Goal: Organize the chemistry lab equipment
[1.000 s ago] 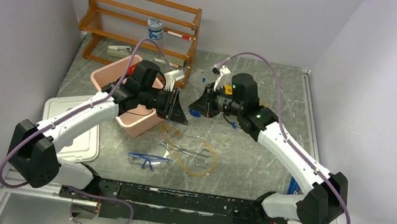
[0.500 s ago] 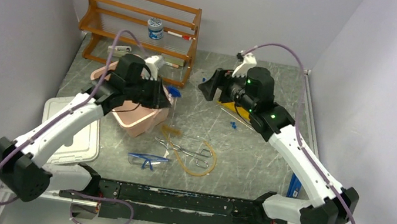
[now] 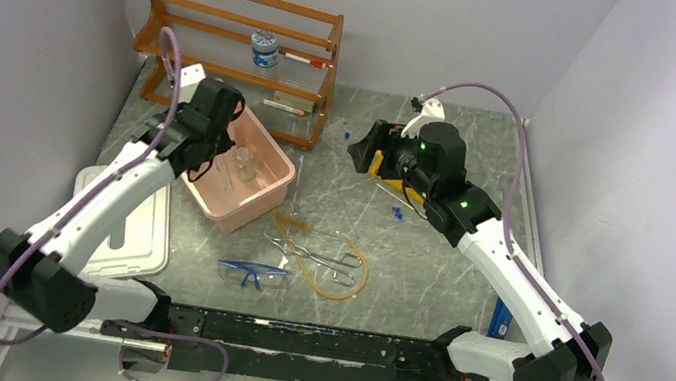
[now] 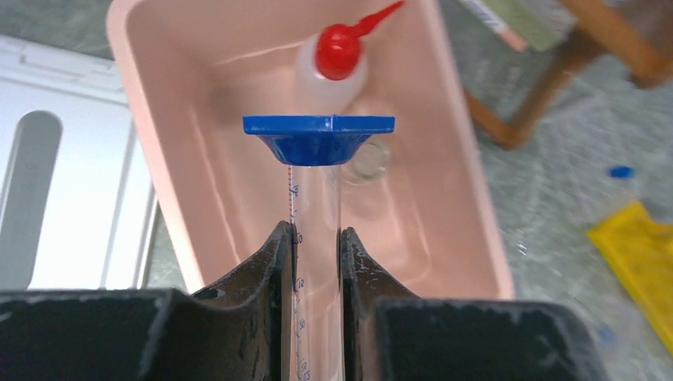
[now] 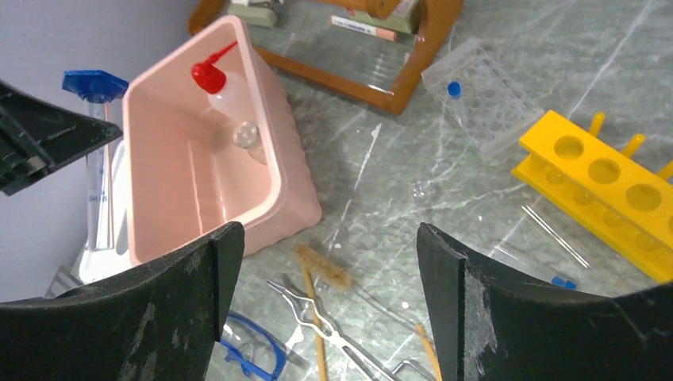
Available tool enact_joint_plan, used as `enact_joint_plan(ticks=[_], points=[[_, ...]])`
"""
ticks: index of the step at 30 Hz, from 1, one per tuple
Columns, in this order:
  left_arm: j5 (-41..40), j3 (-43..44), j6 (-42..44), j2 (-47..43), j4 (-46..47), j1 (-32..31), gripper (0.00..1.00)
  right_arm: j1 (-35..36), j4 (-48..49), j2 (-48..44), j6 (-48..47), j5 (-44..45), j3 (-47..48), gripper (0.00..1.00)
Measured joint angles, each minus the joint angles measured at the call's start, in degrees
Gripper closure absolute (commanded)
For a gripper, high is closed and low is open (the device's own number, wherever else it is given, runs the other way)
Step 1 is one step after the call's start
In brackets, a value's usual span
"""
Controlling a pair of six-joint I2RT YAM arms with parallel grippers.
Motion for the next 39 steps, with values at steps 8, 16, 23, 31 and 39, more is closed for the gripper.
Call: enact_joint_plan(ticks=[8,16,23,31,39], points=[[-4.2,-5.6,-5.0,9.7,0.5,4.9,0.95,-0.2,0.0,0.5,-0.4,-0.2,-2.6,0.17],[-2.7,-7.8,-4.6,17.5,5.4,6.6,0.95,-0.3,0.9,0.9,-0.4,-2.7,-5.4,0.18],[-4.0,-9.2,-4.5,23.3,9.8,6.8,0.95,-0.3,2.0,2.0,0.2,-3.1,-8.3,0.19],[-5.1,-13.1,-6.2,25.9,11.9,6.9,0.84,-0.3,3.5,7.2,1.9,-2.8,-8.1,0.2],[-5.5,-14.2,-7.5,25.9,15.0,7.0,0.7,-0.3,4.2,9.9,1.9,-4.1,-8.0,0.21]])
